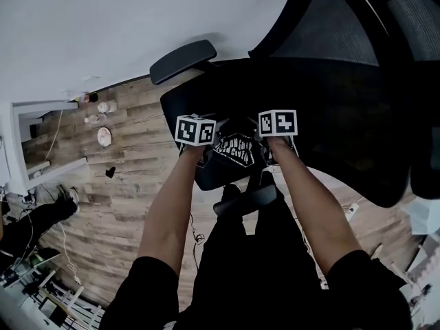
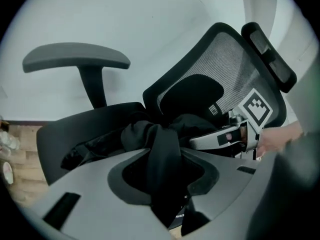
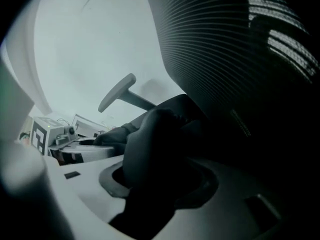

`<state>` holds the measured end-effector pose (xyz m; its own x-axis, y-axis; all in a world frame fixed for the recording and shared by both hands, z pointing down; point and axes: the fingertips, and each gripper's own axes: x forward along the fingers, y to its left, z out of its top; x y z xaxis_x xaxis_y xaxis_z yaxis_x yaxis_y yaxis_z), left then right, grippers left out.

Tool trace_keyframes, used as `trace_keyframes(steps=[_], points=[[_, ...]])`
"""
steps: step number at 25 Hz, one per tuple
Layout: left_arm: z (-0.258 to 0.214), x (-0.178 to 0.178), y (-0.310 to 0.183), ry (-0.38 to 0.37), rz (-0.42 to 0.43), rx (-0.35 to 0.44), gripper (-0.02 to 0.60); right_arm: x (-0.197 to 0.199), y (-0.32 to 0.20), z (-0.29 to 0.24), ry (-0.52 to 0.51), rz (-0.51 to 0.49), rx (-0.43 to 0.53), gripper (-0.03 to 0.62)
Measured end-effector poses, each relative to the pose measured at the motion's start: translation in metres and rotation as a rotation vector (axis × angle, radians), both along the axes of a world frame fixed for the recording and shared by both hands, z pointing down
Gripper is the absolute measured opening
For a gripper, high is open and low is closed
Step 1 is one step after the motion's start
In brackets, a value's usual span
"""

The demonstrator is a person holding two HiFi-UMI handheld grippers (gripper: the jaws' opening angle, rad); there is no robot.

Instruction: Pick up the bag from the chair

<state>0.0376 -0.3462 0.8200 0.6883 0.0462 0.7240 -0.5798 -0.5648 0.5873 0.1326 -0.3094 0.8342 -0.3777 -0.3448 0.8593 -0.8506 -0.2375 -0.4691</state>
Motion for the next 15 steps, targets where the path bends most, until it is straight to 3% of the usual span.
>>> trace_keyframes(steps=[3, 6, 15], points=[[-0.002, 0.005, 0.005, -0.023, 0.046, 0.085, 0.091, -0.007, -0.003, -0.006, 0.044, -0.068, 0.045, 0.138], [-0.011, 0.008, 0.006, -0.040, 0.069, 0.185, 0.076, -0.012, -0.005, -0.018, 0.102, -0.112, 0.123, 0.077], [-0.081, -0.001, 0.005, 0.079, -0.007, 0.425, 0.067, -0.024, -0.009, -0.089, 0.233, -0.214, 0.450, 0.052]])
